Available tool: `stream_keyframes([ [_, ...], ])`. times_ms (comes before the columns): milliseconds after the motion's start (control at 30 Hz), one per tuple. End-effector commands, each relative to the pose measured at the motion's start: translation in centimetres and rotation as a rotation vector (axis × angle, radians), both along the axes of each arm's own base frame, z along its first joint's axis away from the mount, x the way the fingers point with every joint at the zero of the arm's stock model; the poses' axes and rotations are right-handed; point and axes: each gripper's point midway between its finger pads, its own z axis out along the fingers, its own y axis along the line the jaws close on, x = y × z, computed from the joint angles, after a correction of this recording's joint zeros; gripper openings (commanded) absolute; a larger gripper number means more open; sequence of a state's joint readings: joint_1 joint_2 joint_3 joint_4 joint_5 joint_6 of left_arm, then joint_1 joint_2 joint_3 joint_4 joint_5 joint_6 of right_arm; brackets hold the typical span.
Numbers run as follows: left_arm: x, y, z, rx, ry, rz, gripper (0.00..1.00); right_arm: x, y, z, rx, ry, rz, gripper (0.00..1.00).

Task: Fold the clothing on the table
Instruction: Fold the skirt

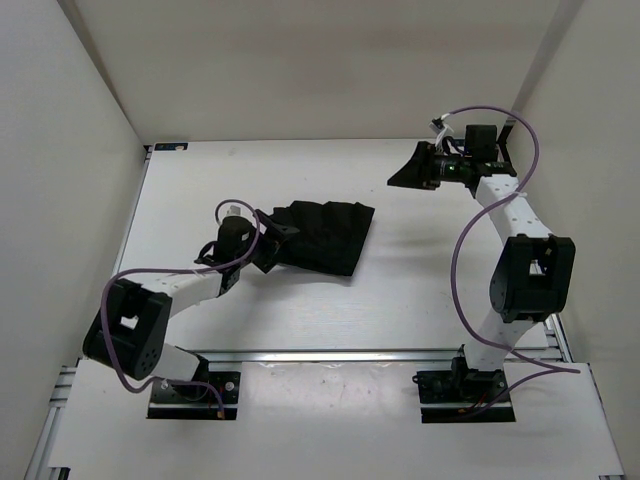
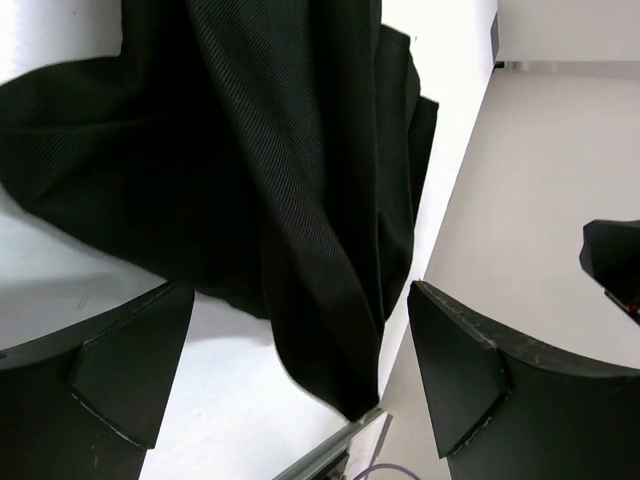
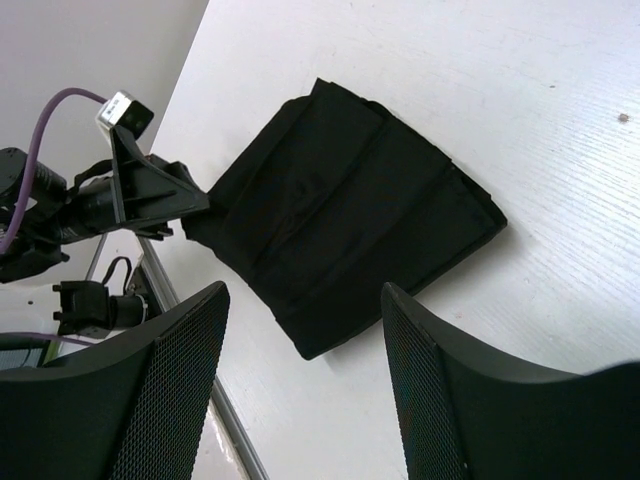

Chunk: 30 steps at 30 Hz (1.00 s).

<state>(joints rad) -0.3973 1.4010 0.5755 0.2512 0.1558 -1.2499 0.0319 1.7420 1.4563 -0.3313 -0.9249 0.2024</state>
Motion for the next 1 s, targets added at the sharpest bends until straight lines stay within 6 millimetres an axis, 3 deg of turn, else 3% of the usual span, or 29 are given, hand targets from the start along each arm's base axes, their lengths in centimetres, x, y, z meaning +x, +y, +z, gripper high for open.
stream_keyframes([
  [0, 2.0, -0.8, 2.2, -0.046, -0.065, 0.019, 0.98, -0.3, -0.8, 2.1, 0.017, -0.073, -0.001, 0.68],
  [233, 3.1, -2.3, 2.1, -0.087, -0.071, -0.019, 0.98, 0.0, -1.1, 2.0, 0.006, -0.082, -0.009, 0.69],
  [300, 3.2, -2.5, 1.5, -0.084, -0.062, -0.025, 0.91, -0.1, -0.9, 1.9, 0.010, -0.078, -0.002, 0.69],
  [400, 3.9, -2.7, 1.9, -0.079, -0.084, -0.047, 0.63, -0.1, -1.1, 1.5, 0.013, -0.061, -0.009, 0.69],
  [467, 4.9, -2.9, 2.7, -0.075, -0.110, -0.058, 0.28, 0.0, -1.1, 1.6, 0.010, -0.070, -0.008, 0.69],
  [567, 6.1, -3.3, 4.3, -0.043, -0.146, -0.078, 0.00, 0.2, -2.1, 1.3, 0.020, -0.054, -0.032, 0.69],
  [800, 8.1, -4.3, 8.1, 0.099, -0.272, -0.160, 0.00, 0.1, -2.4, 0.9, 0.020, -0.049, -0.040, 0.68],
  [933, 8.2, -3.9, 8.9, 0.169, -0.305, -0.185, 0.00, -0.1, -2.7, 0.5, 0.018, -0.038, -0.047, 0.68],
  [967, 8.1, -3.6, 8.1, 0.180, -0.285, -0.180, 0.00, -0.2, -2.7, 0.6, 0.024, -0.037, -0.043, 0.68],
])
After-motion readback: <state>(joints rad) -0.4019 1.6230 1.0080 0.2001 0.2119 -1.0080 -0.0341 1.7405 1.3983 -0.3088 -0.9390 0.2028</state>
